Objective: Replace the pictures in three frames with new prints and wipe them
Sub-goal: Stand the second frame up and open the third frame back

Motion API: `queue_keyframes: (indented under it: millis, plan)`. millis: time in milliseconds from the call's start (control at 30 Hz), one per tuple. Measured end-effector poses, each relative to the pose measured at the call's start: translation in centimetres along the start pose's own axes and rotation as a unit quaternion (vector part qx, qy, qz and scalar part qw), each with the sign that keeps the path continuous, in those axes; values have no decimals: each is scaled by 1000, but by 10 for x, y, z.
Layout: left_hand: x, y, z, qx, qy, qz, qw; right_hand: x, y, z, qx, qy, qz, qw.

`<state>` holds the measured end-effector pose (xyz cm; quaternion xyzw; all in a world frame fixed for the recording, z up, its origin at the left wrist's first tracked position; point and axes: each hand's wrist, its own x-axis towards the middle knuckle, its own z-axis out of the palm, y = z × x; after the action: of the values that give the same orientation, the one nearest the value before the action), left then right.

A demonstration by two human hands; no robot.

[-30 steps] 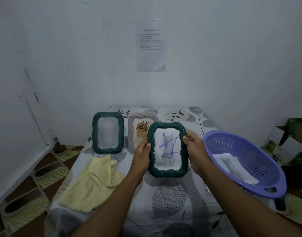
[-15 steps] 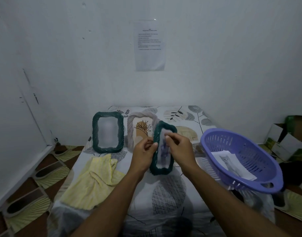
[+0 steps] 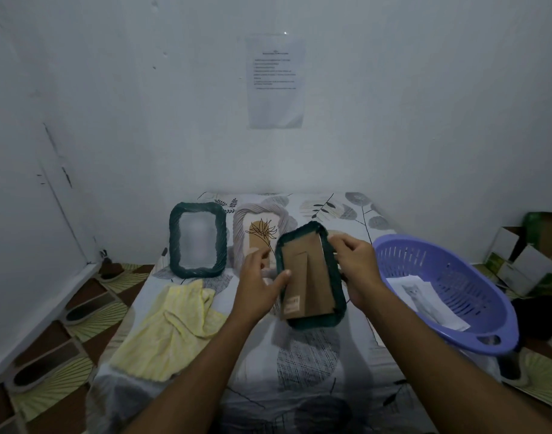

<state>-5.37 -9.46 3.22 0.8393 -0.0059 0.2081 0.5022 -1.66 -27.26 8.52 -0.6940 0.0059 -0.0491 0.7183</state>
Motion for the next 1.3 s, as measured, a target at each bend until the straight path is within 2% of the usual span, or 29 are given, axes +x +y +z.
queue_keyframes:
  millis: [67, 167, 333, 467, 567, 700, 967, 1300]
  plan:
    - [-1, 3, -2, -82, -43, -71, 993, -2, 1, -1, 57, -6, 37, 998]
    - [-3, 8, -3, -183, -77, -83, 977, -3, 9, -1, 77, -8, 60, 995]
    - [-5, 2, -2, -155, -30, -65, 985, -6, 28, 0, 22, -11, 37, 999]
    - [-3, -5, 2, -58, 47, -52, 996, -5, 43, 8, -49, -6, 8, 999]
    - [-2, -9, 4, -14, 75, -29, 997, -7, 50, 12, -52, -3, 0, 999]
    - [2, -16, 7, 36, 90, -37, 995, -11, 58, 15, -60, -5, -17, 998]
    - [-1, -21, 12, 64, 91, -48, 993, -10, 68, 16, -102, 29, -43, 993]
    - [0, -26, 13, -4, 56, -21, 998, -4, 74, 13, -70, 50, -5, 996]
